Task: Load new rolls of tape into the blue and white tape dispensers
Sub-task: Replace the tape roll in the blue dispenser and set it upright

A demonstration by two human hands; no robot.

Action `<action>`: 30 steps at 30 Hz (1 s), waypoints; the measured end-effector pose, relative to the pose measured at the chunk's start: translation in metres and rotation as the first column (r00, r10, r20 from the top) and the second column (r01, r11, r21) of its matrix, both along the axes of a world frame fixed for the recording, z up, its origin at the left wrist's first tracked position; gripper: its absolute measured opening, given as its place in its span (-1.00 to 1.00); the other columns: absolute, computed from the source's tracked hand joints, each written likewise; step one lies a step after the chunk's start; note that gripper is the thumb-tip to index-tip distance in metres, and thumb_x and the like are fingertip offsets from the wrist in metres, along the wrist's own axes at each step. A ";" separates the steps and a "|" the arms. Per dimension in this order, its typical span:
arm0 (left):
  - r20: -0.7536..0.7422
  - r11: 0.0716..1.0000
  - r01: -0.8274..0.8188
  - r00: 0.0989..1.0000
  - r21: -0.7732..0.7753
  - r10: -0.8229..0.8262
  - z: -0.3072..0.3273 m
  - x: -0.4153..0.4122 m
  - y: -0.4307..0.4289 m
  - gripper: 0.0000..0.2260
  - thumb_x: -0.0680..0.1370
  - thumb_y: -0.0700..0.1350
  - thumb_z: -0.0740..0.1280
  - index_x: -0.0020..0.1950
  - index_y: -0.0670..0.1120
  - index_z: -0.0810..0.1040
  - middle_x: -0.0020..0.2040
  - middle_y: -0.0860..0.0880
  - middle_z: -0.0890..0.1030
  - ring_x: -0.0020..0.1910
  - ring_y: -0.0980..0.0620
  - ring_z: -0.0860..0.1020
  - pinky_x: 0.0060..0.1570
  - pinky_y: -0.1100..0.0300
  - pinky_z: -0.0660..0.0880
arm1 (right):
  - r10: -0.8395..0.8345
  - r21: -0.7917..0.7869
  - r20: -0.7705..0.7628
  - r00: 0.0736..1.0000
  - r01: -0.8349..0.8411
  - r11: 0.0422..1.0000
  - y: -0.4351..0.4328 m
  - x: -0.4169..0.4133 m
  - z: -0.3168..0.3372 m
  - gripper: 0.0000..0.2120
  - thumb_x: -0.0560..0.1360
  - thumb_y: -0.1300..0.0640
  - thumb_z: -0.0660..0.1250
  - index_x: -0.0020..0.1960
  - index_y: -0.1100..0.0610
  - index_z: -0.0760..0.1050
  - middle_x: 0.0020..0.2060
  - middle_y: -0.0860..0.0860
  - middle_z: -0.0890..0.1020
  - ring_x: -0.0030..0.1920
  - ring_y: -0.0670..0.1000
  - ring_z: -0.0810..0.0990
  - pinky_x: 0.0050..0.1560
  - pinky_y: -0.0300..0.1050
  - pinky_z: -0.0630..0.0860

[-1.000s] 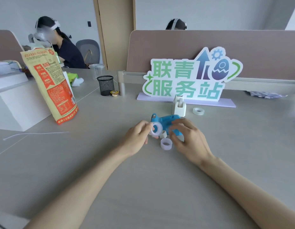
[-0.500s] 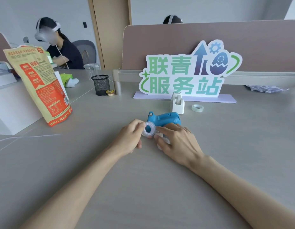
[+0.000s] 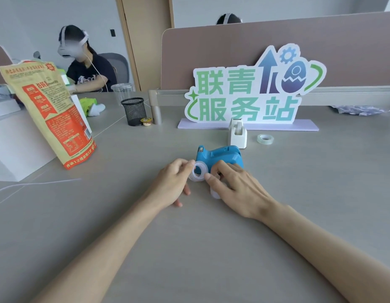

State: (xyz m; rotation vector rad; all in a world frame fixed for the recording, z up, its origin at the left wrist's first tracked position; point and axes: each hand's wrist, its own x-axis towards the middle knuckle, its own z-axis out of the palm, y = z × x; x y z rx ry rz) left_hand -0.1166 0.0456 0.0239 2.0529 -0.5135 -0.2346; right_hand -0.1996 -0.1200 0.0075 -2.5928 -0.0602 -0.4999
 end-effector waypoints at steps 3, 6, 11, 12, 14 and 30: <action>-0.018 1.000 -0.007 1.000 -0.027 0.007 0.001 0.000 0.000 -0.77 0.61 0.12 0.14 0.06 0.03 0.50 -0.07 -0.17 0.63 -0.21 -0.04 0.60 -0.56 0.20 0.44 | 0.003 -0.011 -0.008 1.000 -0.004 1.000 0.000 0.001 -0.001 -0.67 0.54 -0.30 -0.02 -0.16 -0.10 0.32 -0.22 -0.16 0.52 -0.04 -0.04 0.46 0.03 -0.01 0.46; -0.010 0.999 -0.007 1.000 -0.032 0.006 0.000 0.000 0.000 -0.82 0.61 0.11 0.15 -0.02 0.09 0.49 -0.08 -0.17 0.63 -0.21 -0.01 0.59 -0.57 0.22 0.43 | 0.005 0.052 0.016 1.000 -0.006 0.999 -0.001 0.001 0.000 -0.65 0.56 -0.24 0.05 -0.18 -0.02 0.39 -0.26 -0.11 0.56 -0.09 -0.03 0.50 0.00 0.00 0.49; -0.010 0.998 -0.014 1.000 -0.053 0.013 -0.001 0.000 -0.001 -0.84 0.61 0.11 0.15 -0.06 0.11 0.47 -0.12 -0.14 0.62 -0.18 -0.03 0.59 -0.58 0.23 0.41 | -0.044 0.203 0.054 0.998 0.032 0.979 -0.002 0.000 0.003 -0.84 0.51 -0.04 0.34 -0.18 0.02 0.51 -0.24 -0.12 0.62 -0.22 -0.10 0.60 -0.13 -0.15 0.54; -0.012 0.998 -0.016 1.000 -0.058 0.016 -0.001 0.000 -0.001 -0.84 0.61 0.11 0.15 -0.06 0.11 0.46 -0.15 -0.12 0.61 -0.17 -0.02 0.59 -0.59 0.24 0.40 | -0.058 0.233 0.062 0.996 0.042 0.972 -0.003 0.000 0.003 -0.86 0.48 -0.03 0.38 -0.16 0.02 0.51 -0.22 -0.12 0.63 -0.22 -0.12 0.61 -0.14 -0.21 0.54; -0.015 0.998 -0.017 1.000 -0.064 0.016 -0.001 -0.001 -0.001 -0.84 0.61 0.11 0.15 -0.06 0.11 0.46 -0.22 -0.08 0.60 -0.19 0.02 0.58 -0.59 0.25 0.39 | -0.084 0.294 0.087 0.993 0.055 0.954 -0.004 0.000 0.004 -0.85 0.45 0.04 0.44 -0.12 0.05 0.49 -0.17 -0.12 0.63 -0.19 -0.13 0.61 -0.16 -0.28 0.53; -0.225 0.928 0.082 0.959 -0.364 -0.173 0.006 -0.012 -0.007 -0.71 0.63 0.01 0.21 0.20 -0.19 0.48 0.20 -0.06 0.58 0.17 0.08 0.57 -0.34 0.09 0.61 | -0.070 0.207 0.451 0.890 -0.028 0.978 -0.004 -0.008 0.004 -0.73 0.46 0.43 0.36 0.11 0.19 0.54 0.05 0.04 0.54 -0.01 -0.24 0.45 0.02 -0.51 0.34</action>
